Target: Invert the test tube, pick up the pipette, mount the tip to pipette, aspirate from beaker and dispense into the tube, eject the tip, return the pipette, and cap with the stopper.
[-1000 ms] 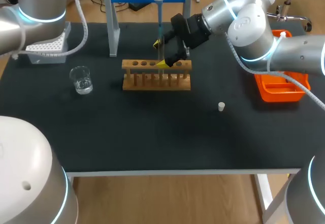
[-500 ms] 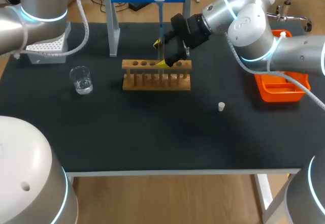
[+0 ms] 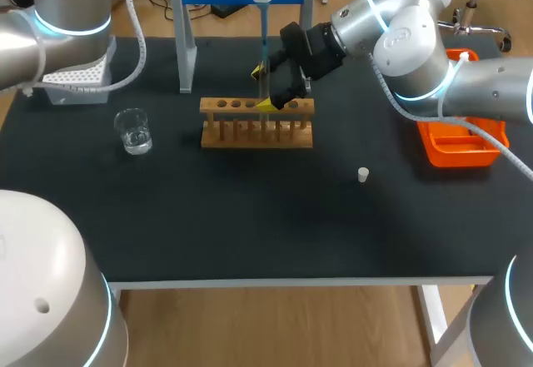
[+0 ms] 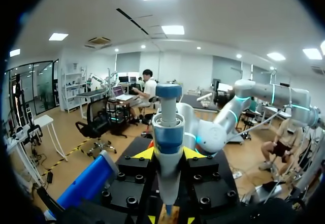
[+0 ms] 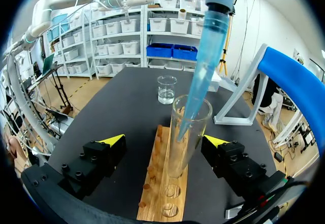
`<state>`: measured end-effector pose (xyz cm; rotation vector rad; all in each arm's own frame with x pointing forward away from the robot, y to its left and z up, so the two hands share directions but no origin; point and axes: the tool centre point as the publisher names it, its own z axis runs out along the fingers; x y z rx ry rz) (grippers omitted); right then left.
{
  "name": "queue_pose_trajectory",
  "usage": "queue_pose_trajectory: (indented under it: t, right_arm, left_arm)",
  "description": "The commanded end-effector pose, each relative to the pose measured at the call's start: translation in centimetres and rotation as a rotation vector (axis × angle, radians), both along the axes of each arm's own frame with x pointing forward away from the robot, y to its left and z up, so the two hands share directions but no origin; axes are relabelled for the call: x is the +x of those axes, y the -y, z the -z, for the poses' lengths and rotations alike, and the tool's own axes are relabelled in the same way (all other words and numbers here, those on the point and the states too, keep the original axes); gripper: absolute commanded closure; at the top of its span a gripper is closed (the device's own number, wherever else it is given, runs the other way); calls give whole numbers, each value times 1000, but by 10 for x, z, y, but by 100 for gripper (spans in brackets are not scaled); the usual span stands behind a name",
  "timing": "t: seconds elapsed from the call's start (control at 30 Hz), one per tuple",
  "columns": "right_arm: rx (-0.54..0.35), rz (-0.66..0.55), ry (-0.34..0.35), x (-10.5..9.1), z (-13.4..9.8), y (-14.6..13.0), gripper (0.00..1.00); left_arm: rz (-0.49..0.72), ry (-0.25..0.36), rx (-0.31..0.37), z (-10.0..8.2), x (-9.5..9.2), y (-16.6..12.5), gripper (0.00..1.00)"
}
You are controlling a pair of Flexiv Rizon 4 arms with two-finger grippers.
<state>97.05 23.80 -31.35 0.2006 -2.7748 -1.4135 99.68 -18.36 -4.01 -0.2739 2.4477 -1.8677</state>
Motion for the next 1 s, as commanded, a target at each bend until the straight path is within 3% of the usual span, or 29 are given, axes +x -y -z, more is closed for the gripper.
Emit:
queue_pose_trajectory:
  t: [0.03, 1.0]
  right_arm:
    - [-3, -2, -2, 0, -1, 1, 0]
    - [-3, -2, -2, 0, -1, 1, 0]
  left_arm:
    - [1, -1, 2, -1, 1, 0, 100]
    - [9, 5, 12, 4, 1, 4, 100]
